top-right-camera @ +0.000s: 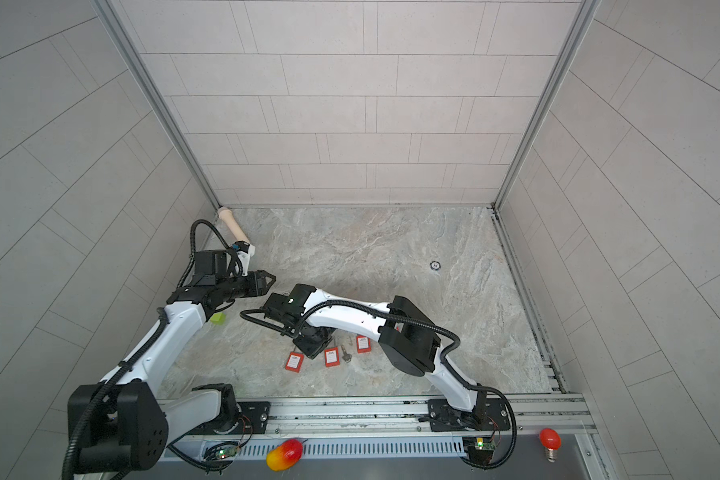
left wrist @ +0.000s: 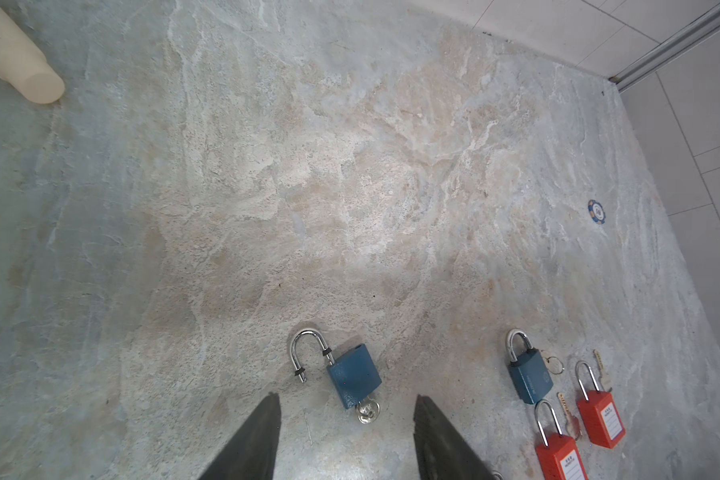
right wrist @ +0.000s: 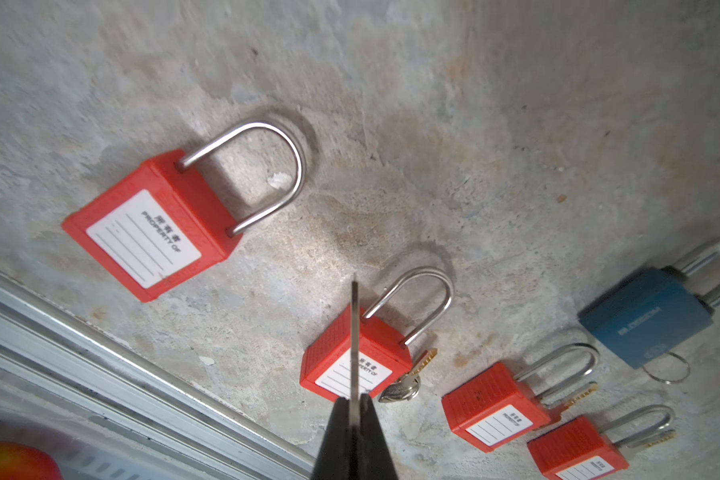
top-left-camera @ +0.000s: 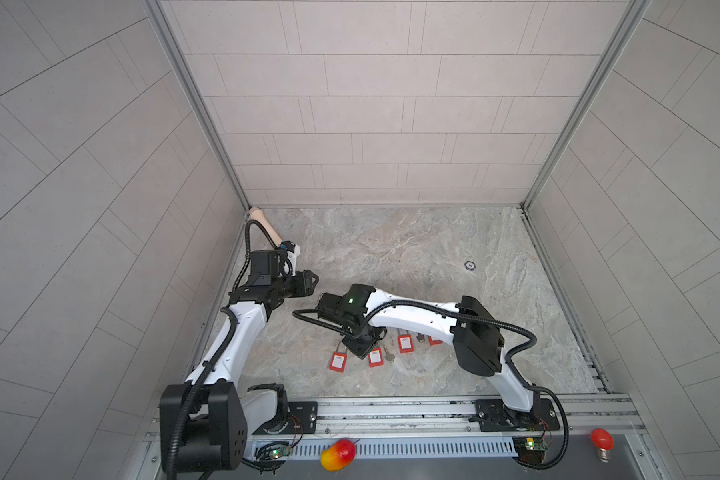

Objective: Lock with the key

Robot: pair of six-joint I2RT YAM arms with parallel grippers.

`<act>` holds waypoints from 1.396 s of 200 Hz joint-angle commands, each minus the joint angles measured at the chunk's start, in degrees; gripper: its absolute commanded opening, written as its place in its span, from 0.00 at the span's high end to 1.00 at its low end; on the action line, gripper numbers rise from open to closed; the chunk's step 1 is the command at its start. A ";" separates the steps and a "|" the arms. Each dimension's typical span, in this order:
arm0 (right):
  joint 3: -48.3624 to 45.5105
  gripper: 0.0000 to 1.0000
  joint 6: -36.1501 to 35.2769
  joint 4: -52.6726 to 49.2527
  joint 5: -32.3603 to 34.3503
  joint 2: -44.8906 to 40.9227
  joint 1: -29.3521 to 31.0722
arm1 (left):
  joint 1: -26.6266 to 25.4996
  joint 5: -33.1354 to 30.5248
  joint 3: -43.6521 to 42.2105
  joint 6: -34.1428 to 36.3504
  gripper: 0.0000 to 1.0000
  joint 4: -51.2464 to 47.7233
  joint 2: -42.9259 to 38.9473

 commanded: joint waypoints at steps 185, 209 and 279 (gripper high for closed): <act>22.37 0.80 -4.22 -18.52 -6.29 15.95 -0.26 | 0.60 2.01 -7.12 -5.84 0.43 7.45 -7.92; 22.13 0.76 -4.42 -18.44 -6.59 15.91 -0.33 | 0.60 1.82 -7.21 -5.60 0.43 7.21 -8.00; 16.08 0.74 -2.92 -11.99 -4.12 10.04 -1.98 | 0.65 2.95 -6.77 -5.19 0.42 6.57 -8.35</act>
